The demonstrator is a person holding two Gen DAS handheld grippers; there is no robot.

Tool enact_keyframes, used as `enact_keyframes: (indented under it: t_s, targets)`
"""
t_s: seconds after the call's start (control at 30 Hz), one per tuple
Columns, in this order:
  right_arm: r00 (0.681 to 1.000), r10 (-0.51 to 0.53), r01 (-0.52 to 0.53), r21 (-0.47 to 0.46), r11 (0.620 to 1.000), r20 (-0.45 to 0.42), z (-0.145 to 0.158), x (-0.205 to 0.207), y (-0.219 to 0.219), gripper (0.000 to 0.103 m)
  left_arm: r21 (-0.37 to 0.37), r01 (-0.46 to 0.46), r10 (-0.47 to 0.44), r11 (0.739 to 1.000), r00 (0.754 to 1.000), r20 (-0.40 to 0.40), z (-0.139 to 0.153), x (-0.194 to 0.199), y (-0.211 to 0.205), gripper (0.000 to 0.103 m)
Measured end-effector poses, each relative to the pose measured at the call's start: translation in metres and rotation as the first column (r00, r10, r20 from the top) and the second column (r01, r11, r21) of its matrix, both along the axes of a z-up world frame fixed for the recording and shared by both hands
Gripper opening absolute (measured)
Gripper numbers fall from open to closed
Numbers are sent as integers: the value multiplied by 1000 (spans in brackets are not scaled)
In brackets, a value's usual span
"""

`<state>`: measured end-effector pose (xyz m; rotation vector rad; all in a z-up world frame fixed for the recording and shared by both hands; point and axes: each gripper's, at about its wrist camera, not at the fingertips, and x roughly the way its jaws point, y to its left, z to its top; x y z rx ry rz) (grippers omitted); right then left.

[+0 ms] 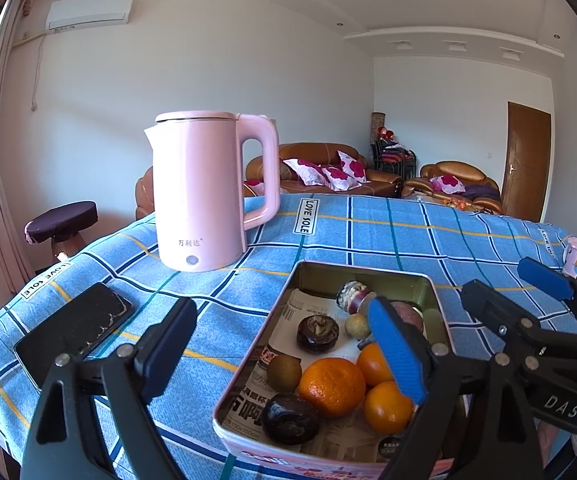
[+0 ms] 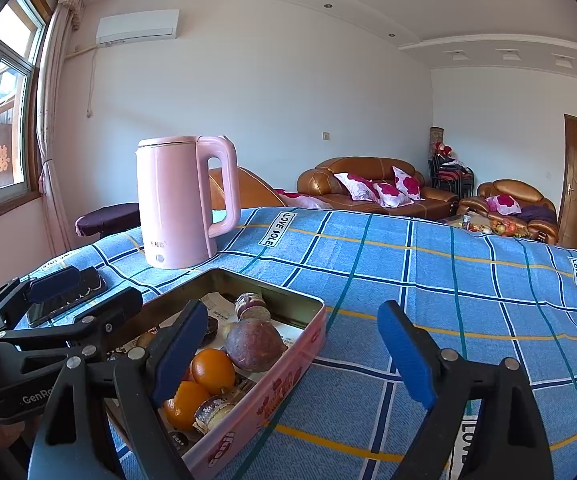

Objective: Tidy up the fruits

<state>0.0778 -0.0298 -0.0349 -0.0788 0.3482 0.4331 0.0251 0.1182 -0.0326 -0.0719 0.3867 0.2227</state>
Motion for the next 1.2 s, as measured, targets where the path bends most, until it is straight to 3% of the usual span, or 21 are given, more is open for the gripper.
enact_keyframes:
  t_s: [0.37,1.2]
  targets:
    - [1000,-19,18,17,1000,11,1,-1,-3,88,24,-36,35,999,999,20,2,-2,-1,101]
    - [1000,-20,20,30,999,5,2,-3,-8,88,33,-56,57,998,998,-10,0,3,-1,103]
